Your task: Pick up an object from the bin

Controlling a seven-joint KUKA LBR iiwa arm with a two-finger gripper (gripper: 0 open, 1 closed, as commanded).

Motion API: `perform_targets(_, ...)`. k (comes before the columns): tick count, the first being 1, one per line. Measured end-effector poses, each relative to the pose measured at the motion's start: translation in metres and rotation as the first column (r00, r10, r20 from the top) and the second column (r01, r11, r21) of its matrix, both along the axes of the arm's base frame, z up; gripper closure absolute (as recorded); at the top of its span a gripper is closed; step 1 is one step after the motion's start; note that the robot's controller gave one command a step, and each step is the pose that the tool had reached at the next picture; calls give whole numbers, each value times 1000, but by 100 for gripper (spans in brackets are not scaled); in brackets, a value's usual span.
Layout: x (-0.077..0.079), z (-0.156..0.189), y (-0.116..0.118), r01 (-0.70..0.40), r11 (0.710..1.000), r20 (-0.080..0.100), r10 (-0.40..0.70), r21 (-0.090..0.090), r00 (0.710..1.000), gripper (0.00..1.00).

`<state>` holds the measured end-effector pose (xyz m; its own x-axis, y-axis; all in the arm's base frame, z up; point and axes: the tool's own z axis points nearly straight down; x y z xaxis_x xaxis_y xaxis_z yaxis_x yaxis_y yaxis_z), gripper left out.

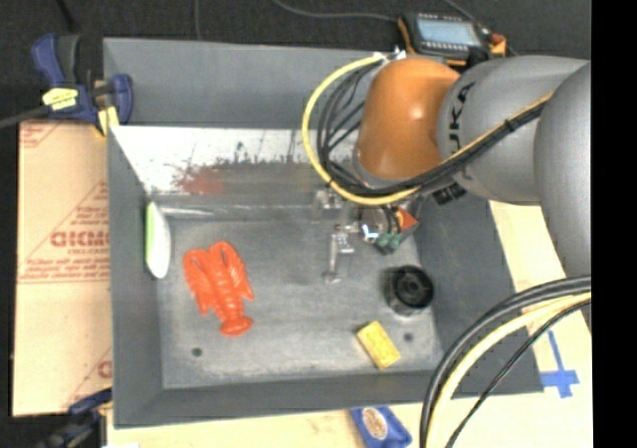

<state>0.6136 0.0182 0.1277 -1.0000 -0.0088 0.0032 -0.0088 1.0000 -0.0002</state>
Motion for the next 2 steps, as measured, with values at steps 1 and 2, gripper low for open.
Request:
perform_targets(1, 1, 5, 0, 0, 1000, 5, 0, 0, 1000, 0)
perform_targets(2, 0, 4, -2, 1, 1000, 5, -1, 1, 1000, 0)
